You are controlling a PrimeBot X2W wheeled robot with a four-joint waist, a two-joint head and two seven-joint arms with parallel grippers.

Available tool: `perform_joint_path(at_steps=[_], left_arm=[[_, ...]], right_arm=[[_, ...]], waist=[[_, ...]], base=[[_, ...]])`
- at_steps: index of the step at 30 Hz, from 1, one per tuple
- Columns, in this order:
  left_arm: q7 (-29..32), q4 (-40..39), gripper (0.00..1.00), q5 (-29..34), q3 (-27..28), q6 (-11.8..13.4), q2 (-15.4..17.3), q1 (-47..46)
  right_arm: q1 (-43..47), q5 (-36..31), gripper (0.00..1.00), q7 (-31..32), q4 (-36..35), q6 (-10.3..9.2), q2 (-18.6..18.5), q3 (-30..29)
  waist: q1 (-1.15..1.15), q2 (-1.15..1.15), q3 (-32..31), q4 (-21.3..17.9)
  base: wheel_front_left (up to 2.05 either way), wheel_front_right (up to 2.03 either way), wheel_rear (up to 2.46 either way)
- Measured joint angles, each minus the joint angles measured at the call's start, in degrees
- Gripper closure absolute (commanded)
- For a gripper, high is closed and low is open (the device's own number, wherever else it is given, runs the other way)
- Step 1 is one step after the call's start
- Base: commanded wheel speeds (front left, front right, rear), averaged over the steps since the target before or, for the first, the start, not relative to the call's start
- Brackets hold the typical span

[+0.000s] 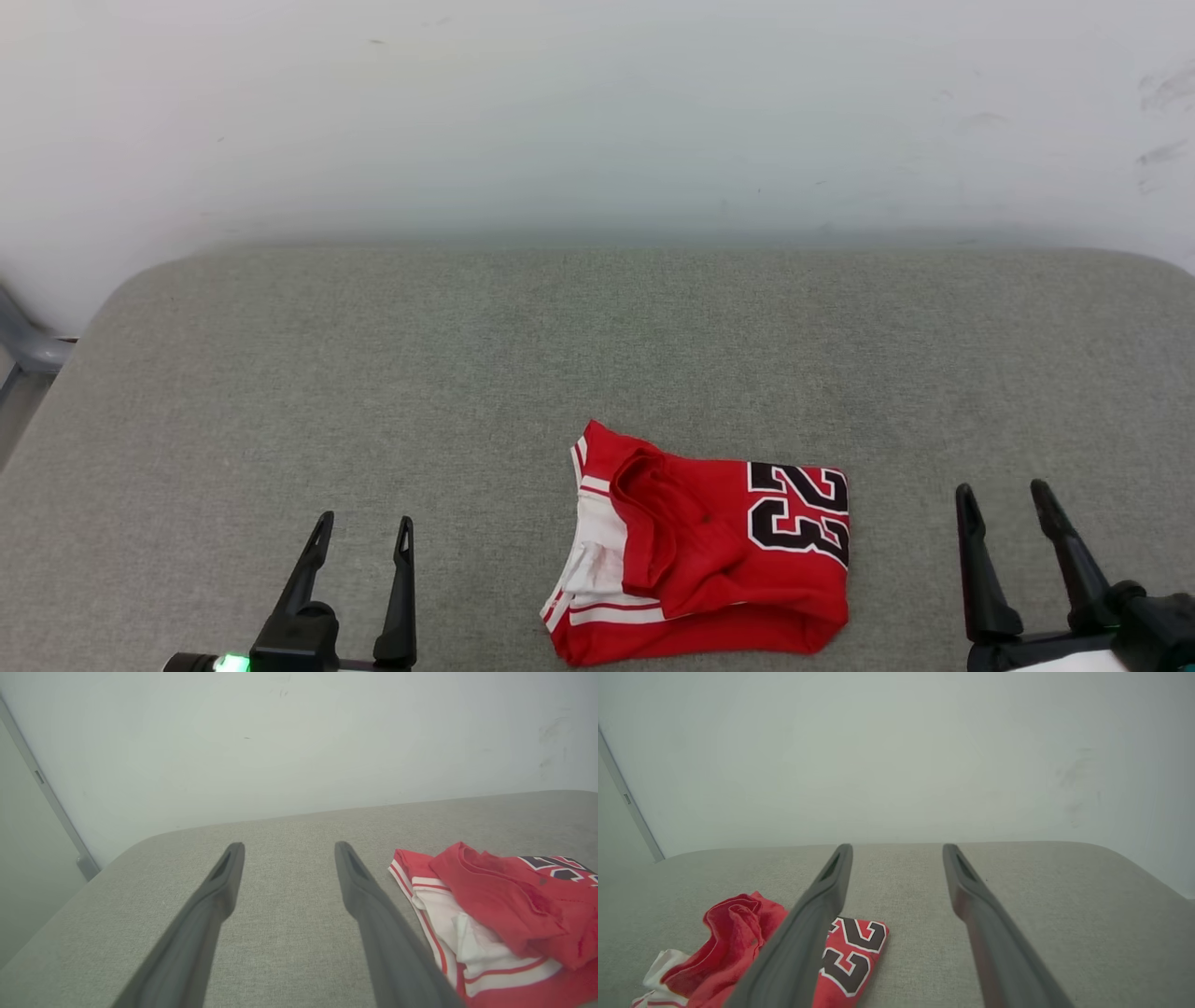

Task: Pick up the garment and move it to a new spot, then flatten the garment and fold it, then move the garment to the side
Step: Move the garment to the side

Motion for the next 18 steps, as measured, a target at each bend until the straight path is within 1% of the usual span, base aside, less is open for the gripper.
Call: perform_joint_path(at_steps=[11, 18], left_arm=[[0.00, 0.51, 0.00, -0.11, 0.47, -0.48, -0.35, -0.01], [0.00, 0.89, 0.00, 0.20, 0.64, -0.71, -0.55, -0.01]], right_arm=[[0.41, 0.51, 0.00, 0.00, 2.35, -0.01, 0.42, 0.30], [-0.04, -0.63, 0.00, 0.00, 2.69, -0.01, 0.49, 0.59]], waist=[[0.00, 0.00, 0.09, 0.66], [0.00, 0.00, -0.21, 0.97]], base=[[0.00, 0.00, 0.00], [0.00, 0.00, 0.00]])
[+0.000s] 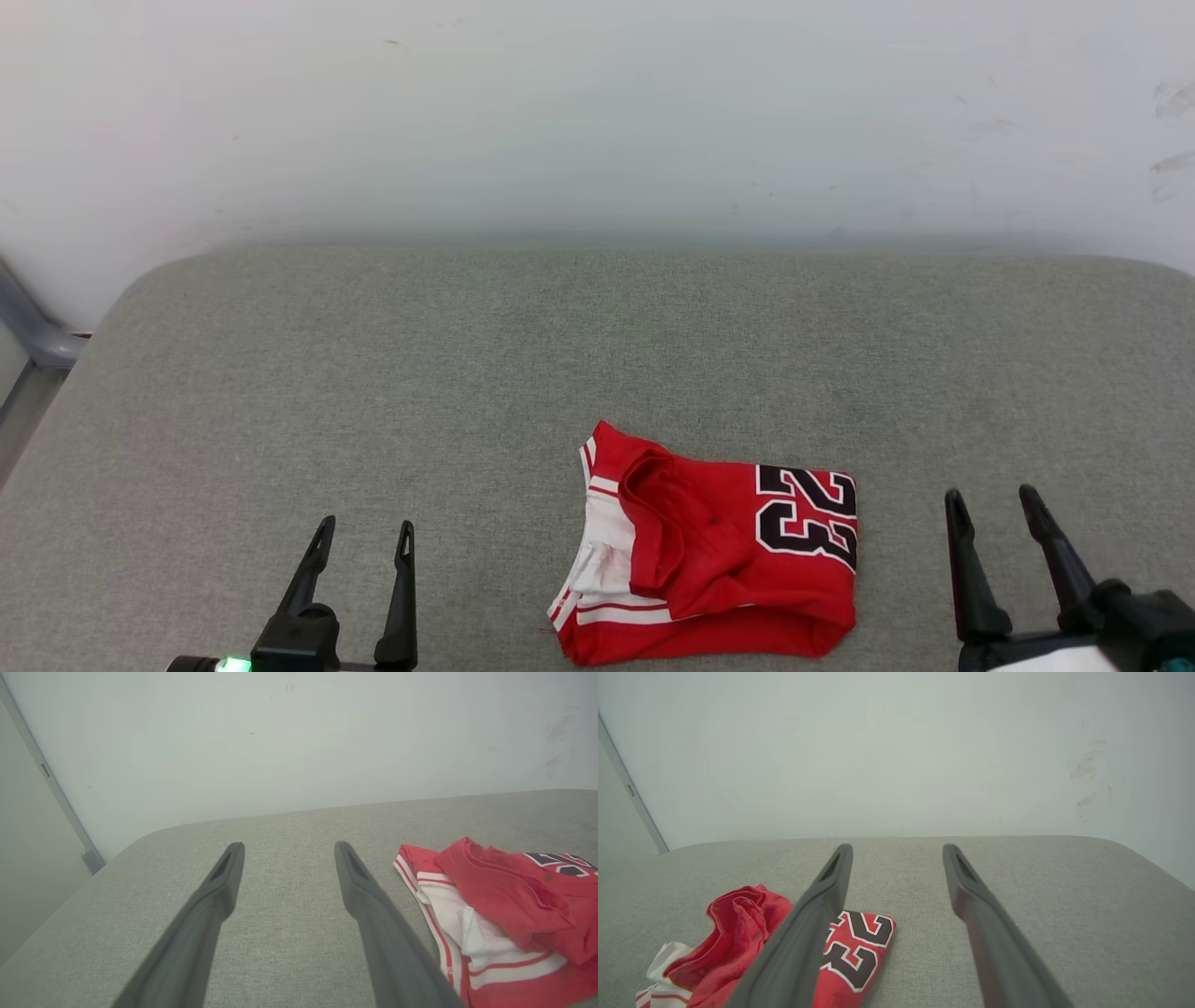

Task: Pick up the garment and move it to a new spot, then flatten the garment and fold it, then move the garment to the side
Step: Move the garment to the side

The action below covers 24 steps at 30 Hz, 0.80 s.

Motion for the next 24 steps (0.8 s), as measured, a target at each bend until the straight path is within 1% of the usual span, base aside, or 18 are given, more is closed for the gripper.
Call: perform_joint_path(at_steps=[2, 4, 8, 10, 13, 17, 21, 24], left_arm=[[0.00, 0.04, 0.00, 0.01, 0.07, -0.03, -0.07, -0.01], [0.00, 0.10, 0.00, 0.02, 0.11, -0.03, -0.13, -0.03], [0.00, 0.25, 0.00, 0.09, 0.08, -0.16, -0.29, -0.34], [0.00, 0.34, 0.00, 0.11, 0.07, -0.16, -0.34, -0.39], [0.00, 0.36, 0.00, 0.20, 0.05, -0.16, -0.45, -0.43], [0.00, 0.49, 0.00, 0.27, 0.00, -0.19, -0.59, -0.61], [0.00, 0.42, 0.00, 0.52, -0.04, -0.21, -0.68, -0.95], [0.00, 0.44, 0.00, 0.55, -0.11, -0.21, -0.71, -0.98]], right_arm=[[-1.09, -0.03, 0.00, 0.00, -0.36, 0.01, -0.16, -0.10], [-3.38, -0.10, 0.00, 0.00, -0.85, 0.01, -1.42, -0.37], [-9.42, 0.93, 0.00, 0.08, -0.24, 0.00, -5.84, -0.81], [-12.79, 2.33, 0.00, 2.21, 0.54, 0.00, -8.95, 0.42], [-17.79, 4.86, 0.00, 8.35, 1.48, 0.00, -13.65, 3.92], [-23.08, 10.56, 0.00, 18.73, 3.00, 0.00, -18.40, 9.62], [-25.52, 16.94, 0.00, 30.15, 4.21, 0.01, -21.38, 16.12], [-26.05, 21.45, 0.00, 37.52, 5.55, 0.01, -23.07, 19.78]], waist=[[0.00, 0.00, -0.01, 0.01], [0.00, 0.00, 0.01, -0.01], [0.00, 0.00, 0.13, 0.02], [0.00, 0.00, 0.19, 0.05], [0.00, 0.00, 0.37, 0.11], [0.00, 0.00, 0.90, 0.36], [0.00, 0.00, 1.47, 0.85], [0.00, 0.00, 1.98, 1.20]], base=[[0.00, 0.00, 0.00], [0.00, 0.00, 0.00], [0.00, 0.00, 0.00], [0.00, 0.00, 0.00], [0.00, 0.00, 0.00], [0.00, 0.00, 0.00], [0.00, 0.00, 0.00], [0.00, 0.00, 0.00]])
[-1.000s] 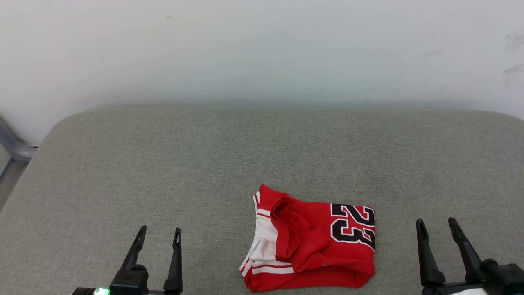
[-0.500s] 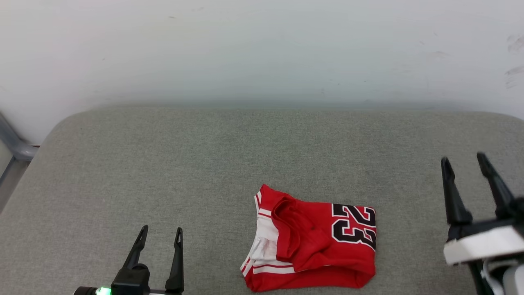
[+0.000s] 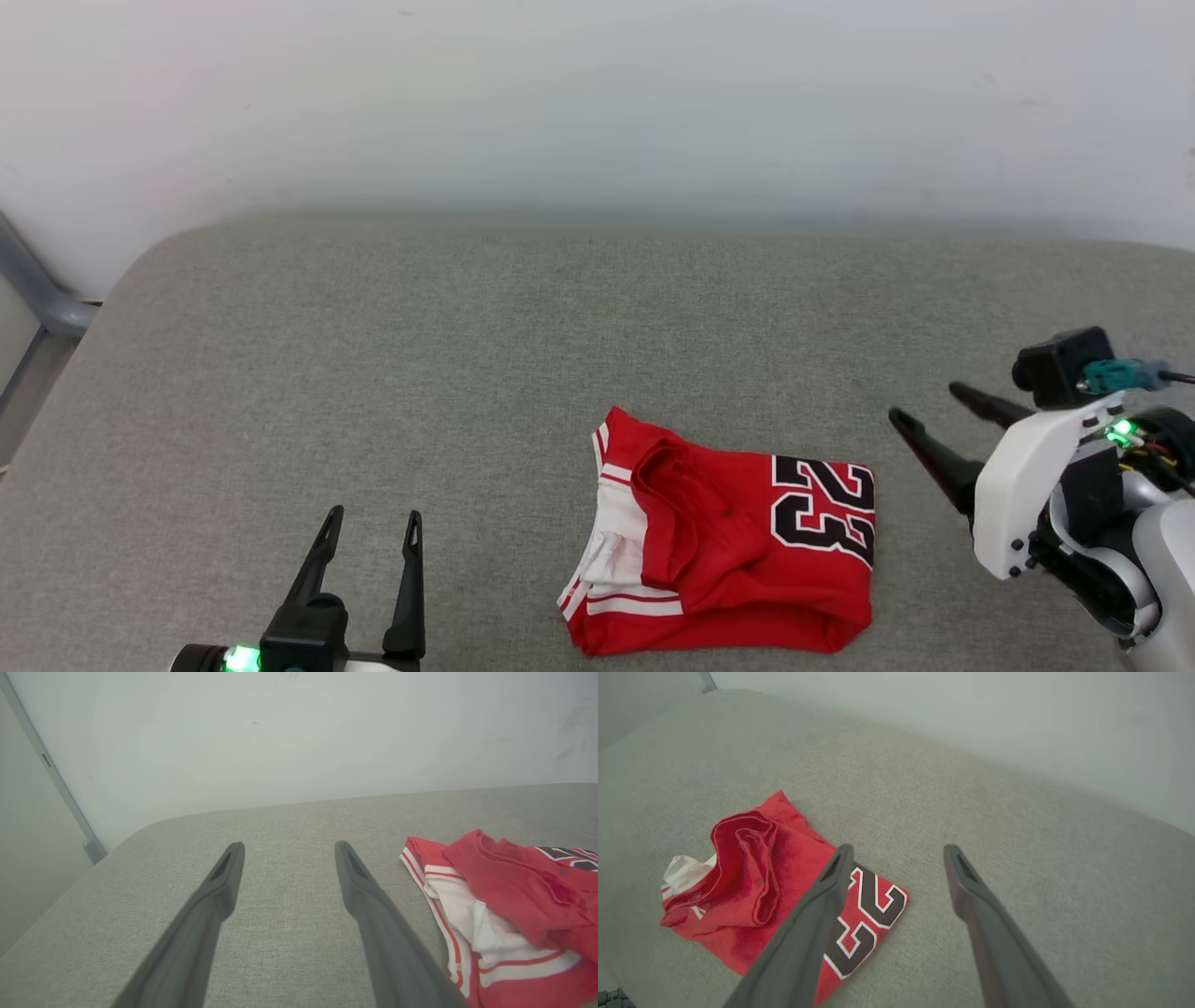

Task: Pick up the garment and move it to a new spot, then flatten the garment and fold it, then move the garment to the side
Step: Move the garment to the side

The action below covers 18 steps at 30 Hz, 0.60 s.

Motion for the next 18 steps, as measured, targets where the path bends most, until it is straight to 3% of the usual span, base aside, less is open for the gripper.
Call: perform_joint_path(at_steps=[8, 18], left_arm=[[0.00, 0.18, 0.00, 0.04, -0.70, -0.33, -0.44, -1.71], [0.00, 0.41, 0.00, 0.14, -1.10, -0.86, -0.54, -3.50]], right_arm=[[-0.51, 5.61, 0.00, 10.68, 5.79, -0.01, -1.13, 4.95], [-0.81, 6.78, 0.00, 10.82, 14.86, -0.01, 2.85, 7.99]], waist=[[0.00, 0.00, 2.07, 1.36], [0.00, 0.00, 5.20, 2.99]], base=[[0.00, 0.00, 0.00], [0.00, 0.00, 0.00]])
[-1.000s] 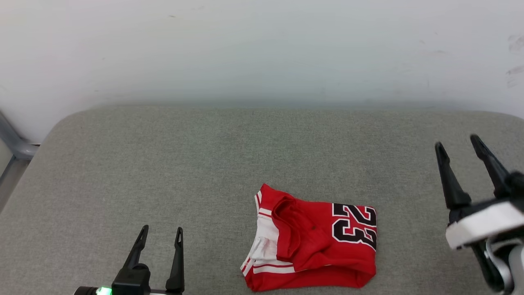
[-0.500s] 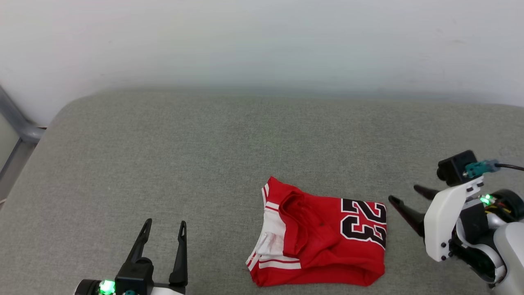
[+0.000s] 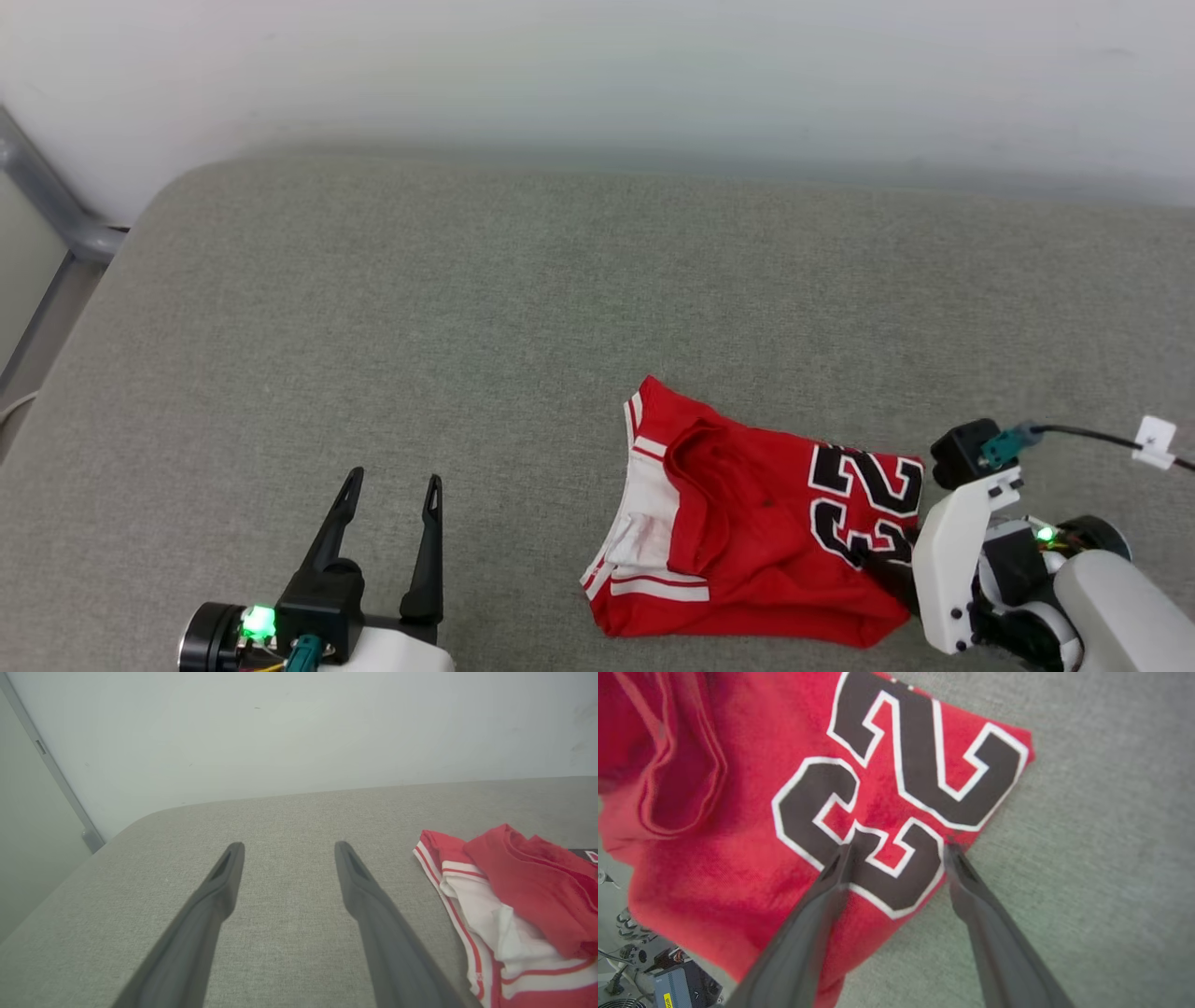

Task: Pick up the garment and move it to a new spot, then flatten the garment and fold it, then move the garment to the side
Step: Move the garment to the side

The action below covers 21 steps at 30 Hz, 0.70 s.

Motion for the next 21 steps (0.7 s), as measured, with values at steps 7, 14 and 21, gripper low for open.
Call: perform_joint_path(at_steps=[7, 14, 21], left_arm=[[0.00, 0.02, 0.00, 0.33, -0.34, -0.11, -0.10, -0.87], [0.00, 0.04, 0.00, 0.33, -0.41, -0.08, -0.12, -1.62], [0.00, 0.37, 0.00, 0.34, -1.02, -0.18, -0.32, -3.12]], right_arm=[[0.18, -0.51, 0.00, -1.85, 4.48, 0.00, -0.54, 2.79], [-1.45, -1.29, 0.00, -2.47, 4.68, -0.01, -2.60, 8.44], [-3.76, -0.94, 1.00, -2.57, 6.17, -0.21, -3.11, 12.62]], waist=[[0.00, 0.00, 1.86, 1.10], [0.00, 0.00, 3.32, 0.57], [-0.01, 0.00, 4.41, 0.73]], base=[[0.00, 0.00, 0.00], [0.00, 0.00, 0.00], [0.00, 0.00, 0.00]])
